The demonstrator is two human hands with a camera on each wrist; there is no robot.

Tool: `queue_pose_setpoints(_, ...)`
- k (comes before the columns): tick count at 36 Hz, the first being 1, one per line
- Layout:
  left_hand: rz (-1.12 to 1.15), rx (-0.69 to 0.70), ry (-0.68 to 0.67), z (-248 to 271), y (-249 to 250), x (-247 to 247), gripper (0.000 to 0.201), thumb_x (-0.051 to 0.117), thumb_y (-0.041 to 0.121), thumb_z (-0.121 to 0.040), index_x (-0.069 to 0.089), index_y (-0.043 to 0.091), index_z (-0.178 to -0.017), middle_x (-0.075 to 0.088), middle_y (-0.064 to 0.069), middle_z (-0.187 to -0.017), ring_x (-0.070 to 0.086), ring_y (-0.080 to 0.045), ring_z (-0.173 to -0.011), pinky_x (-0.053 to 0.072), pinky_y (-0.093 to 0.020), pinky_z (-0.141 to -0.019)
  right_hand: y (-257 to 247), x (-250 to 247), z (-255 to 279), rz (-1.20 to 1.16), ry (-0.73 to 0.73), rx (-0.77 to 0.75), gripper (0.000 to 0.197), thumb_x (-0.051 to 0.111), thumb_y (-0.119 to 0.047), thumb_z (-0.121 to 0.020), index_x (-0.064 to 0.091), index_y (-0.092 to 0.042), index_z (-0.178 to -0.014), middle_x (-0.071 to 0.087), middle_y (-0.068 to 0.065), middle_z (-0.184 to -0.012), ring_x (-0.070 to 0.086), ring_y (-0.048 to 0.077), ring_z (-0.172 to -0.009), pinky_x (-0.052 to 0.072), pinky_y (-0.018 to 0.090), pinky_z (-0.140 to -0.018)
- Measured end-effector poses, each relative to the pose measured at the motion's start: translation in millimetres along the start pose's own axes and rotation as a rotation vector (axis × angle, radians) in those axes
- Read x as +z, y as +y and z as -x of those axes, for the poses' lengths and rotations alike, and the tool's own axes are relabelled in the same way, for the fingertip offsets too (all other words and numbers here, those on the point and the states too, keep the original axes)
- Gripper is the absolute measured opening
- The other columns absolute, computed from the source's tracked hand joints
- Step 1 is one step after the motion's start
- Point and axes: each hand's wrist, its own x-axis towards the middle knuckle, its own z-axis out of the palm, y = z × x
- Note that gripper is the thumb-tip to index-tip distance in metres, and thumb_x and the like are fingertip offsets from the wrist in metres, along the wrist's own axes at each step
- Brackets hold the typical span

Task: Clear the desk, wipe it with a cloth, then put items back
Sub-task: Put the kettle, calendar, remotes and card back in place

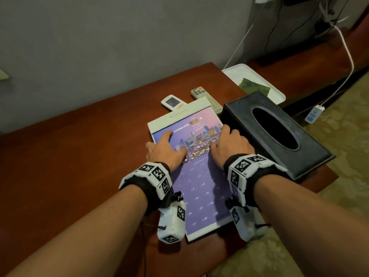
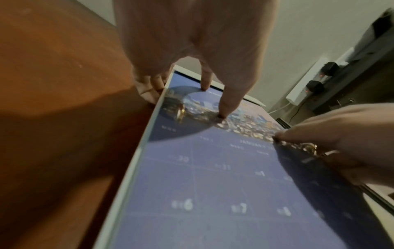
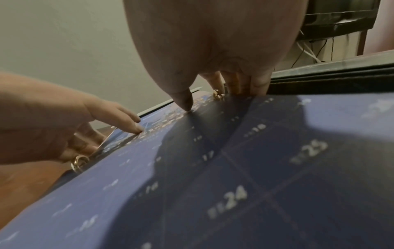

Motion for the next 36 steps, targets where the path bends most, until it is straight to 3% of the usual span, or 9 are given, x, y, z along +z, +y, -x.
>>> queue_pose_setpoints(3, -0.059, 0.019, 0.041, 3.2, -5.9, -12.2, 0.068, 0.058, 0.051, -0.088, 0.031, 0.036, -0.149, 0.030, -0.017, -0.136, 0.048, -0.042, -0.114, 0.040, -0.036, -0.099, -10.1, -3.4, 1.5, -0.011, -0.017, -0.026, 0.041, 0.045, -0.034, -0.097, 0.039, -0.009, -0.129, 0.051, 0.016, -0.123, 0.055, 0.036, -0.109, 0.040, 0.036, -0.072)
queue_pose_setpoints(8, -0.173, 0.046, 0.141, 11.7, -28.3, -43.3, 0.068, 0.056, 0.054, -0.089, 0.035, 0.027, -0.148, 0.003, -0.008, -0.156, 0.037, -0.044, -0.128, 0.032, -0.041, -0.108, -46.6, -5.1, 9.2, -0.034, -0.054, -0.107, 0.047, 0.045, -0.035, -0.098, 0.037, -0.007, -0.135, 0.049, 0.017, -0.126, 0.051, 0.038, -0.114, 0.043, 0.039, -0.083)
queue_pose_setpoints(18, -0.304, -0.062, 0.221, 32.4, -126.4, -107.2, 0.074, 0.048, 0.061, -0.089, 0.023, 0.029, -0.150, 0.009, -0.003, -0.158, 0.037, -0.042, -0.128, 0.033, -0.045, -0.106, -144.7, 10.2, 54.3, -0.030, -0.090, -0.337, 0.036, 0.052, -0.035, -0.096, 0.042, -0.010, -0.119, 0.043, 0.012, -0.118, 0.052, 0.034, -0.105, 0.034, 0.034, -0.068)
queue_pose_setpoints(25, -0.296, -0.151, 0.254, 63.4, -201.6, -138.7, 0.074, 0.046, 0.064, -0.088, 0.024, 0.029, -0.150, 0.011, -0.005, -0.157, 0.037, -0.038, -0.130, 0.032, -0.044, -0.107, -204.3, 33.4, 97.8, -0.005, -0.177, -0.434, 0.041, 0.054, -0.032, -0.096, 0.039, -0.009, -0.127, 0.042, 0.012, -0.120, 0.053, 0.034, -0.105, 0.037, 0.035, -0.070)
queue_pose_setpoints(36, -0.280, -0.259, 0.253, 122.8, -312.7, -180.7, 0.077, 0.049, 0.063, -0.087, 0.023, 0.030, -0.151, 0.010, -0.002, -0.157, 0.038, -0.037, -0.130, 0.032, -0.042, -0.107, -281.1, 75.2, 183.7, 0.029, -0.289, -0.519, 0.035, 0.052, -0.027, -0.097, 0.039, -0.009, -0.125, 0.043, 0.012, -0.120, 0.054, 0.034, -0.106, 0.043, 0.037, -0.075)
